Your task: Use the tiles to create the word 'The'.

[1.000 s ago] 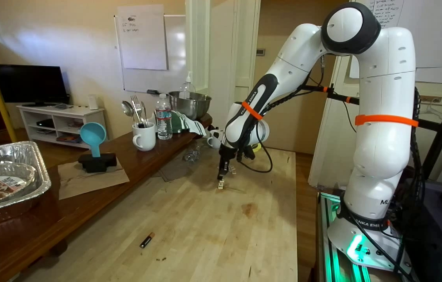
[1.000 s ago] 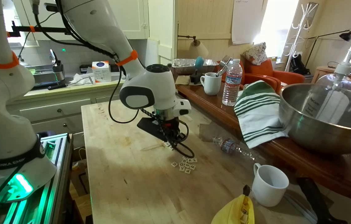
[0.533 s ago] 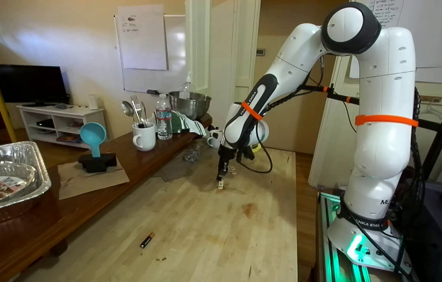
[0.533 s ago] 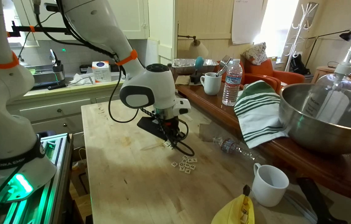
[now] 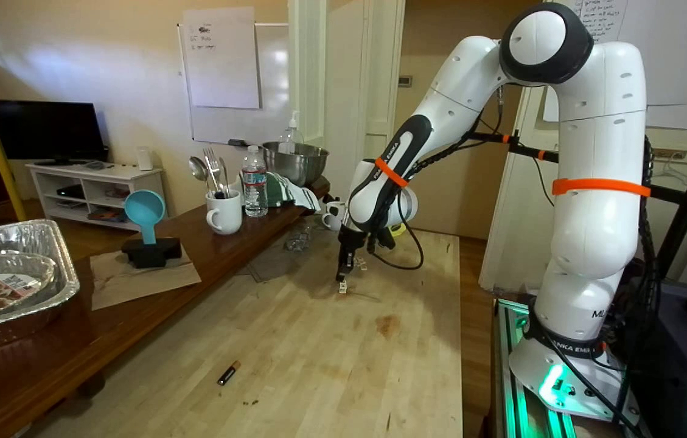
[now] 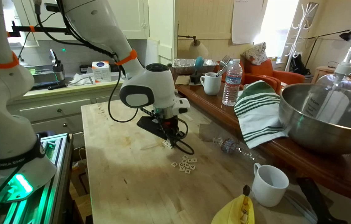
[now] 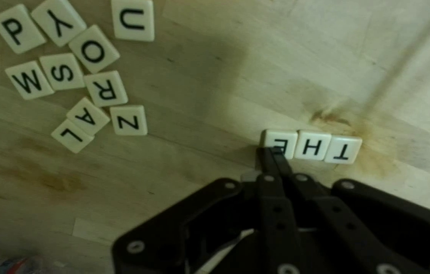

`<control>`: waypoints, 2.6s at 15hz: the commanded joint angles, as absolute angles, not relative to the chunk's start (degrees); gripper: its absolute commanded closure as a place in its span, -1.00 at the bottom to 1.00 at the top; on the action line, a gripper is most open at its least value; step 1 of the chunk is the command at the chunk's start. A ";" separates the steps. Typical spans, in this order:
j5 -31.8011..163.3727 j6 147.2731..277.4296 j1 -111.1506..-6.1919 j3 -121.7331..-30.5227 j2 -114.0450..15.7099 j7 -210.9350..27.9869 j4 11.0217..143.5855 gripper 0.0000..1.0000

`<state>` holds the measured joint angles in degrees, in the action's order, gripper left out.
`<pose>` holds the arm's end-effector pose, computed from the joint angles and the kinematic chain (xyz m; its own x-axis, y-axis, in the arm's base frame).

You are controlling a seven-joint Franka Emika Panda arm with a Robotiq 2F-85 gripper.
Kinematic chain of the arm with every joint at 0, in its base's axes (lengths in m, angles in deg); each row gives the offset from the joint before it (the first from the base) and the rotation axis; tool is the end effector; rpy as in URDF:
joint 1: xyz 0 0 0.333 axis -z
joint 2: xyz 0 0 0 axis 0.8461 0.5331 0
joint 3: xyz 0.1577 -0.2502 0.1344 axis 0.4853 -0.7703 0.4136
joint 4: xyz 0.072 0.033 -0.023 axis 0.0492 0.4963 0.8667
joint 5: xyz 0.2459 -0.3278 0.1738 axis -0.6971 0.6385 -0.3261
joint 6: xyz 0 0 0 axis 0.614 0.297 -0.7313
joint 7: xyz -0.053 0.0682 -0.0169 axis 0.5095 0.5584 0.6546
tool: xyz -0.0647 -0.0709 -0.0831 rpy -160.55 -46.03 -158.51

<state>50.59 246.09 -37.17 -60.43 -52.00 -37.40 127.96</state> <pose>0.5090 -0.0868 0.1552 0.8562 0.4668 0.2213 0.4666 -0.8827 0.0566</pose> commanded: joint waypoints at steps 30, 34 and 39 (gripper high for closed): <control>50.50 244.32 -40.13 -60.18 -60.89 -48.95 133.34 -0.42; 51.26 243.96 -45.30 -63.36 -62.25 -55.17 134.51 -0.98; 56.41 243.70 -50.03 -67.65 -62.90 -64.81 135.03 -1.00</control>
<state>52.51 245.93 -46.96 -64.45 -60.85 -58.54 133.82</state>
